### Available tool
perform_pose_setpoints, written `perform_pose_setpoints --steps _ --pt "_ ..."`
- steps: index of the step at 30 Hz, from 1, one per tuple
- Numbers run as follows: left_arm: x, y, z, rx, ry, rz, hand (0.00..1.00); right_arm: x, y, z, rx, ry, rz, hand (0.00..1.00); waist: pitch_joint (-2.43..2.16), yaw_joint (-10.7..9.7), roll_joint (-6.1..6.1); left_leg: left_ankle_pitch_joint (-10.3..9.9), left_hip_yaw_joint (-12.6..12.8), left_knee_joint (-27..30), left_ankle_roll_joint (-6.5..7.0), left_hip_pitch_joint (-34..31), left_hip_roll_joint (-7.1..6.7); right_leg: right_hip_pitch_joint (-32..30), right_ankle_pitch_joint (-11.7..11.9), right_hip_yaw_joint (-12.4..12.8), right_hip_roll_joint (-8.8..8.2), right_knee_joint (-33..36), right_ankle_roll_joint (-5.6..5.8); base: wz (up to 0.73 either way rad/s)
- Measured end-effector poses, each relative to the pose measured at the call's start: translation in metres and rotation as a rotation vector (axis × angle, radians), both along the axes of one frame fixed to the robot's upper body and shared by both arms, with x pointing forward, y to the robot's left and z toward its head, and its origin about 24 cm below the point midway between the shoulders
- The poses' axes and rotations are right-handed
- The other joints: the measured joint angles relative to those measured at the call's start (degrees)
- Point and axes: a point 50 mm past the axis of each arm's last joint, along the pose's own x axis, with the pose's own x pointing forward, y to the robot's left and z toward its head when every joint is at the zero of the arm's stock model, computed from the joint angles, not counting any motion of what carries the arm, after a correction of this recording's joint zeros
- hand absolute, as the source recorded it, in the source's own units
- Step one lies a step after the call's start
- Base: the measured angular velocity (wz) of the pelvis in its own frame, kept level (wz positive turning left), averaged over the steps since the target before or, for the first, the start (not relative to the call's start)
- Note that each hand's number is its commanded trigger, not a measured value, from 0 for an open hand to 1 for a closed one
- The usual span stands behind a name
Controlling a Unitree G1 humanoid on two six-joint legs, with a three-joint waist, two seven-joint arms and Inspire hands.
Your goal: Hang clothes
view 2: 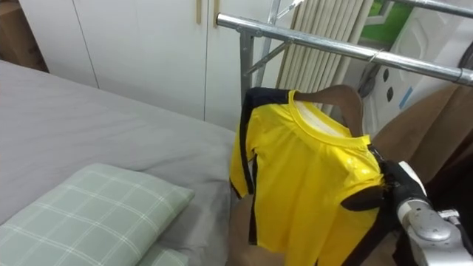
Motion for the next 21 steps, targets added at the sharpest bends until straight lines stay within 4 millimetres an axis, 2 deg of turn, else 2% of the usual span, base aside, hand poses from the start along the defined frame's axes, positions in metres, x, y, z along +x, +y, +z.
perform_pose_setpoints --steps 3,7,14,21 --pt "0.0 -0.004 -0.001 -0.002 -0.011 0.034 0.0 -0.003 0.001 -0.006 0.225 -0.056 -0.134 0.0 0.15 -0.3 0.77 0.0 -0.23 0.0 0.0 0.22 -0.01 0.47 0.0 -0.21 -0.01 -0.09 0.0 0.05" --pt "0.0 -0.008 -0.003 -0.007 -0.013 0.046 0.0 -0.002 0.003 -0.005 0.312 -0.085 -0.161 0.0 0.14 0.05 1.51 0.0 -0.08 -0.08 0.0 0.4 0.04 0.61 0.0 -0.27 0.04 -0.25 0.0 0.02" --pt "-0.003 -0.011 -0.004 -0.016 -0.008 0.047 0.0 0.003 0.015 -0.002 0.458 -0.149 -0.148 0.0 -0.38 -0.37 3.14 0.0 -0.54 -0.11 0.0 0.11 0.03 0.94 0.0 -0.75 -0.03 -0.98 0.03 0.04" --pt "-0.006 -0.012 -0.004 -0.017 0.001 0.049 0.0 0.003 0.019 0.0 0.507 -0.17 -0.111 0.0 -0.46 -0.52 3.23 0.02 -0.54 -0.05 0.0 0.23 0.01 1.06 -0.02 -0.76 -0.07 -1.03 0.06 0.0"
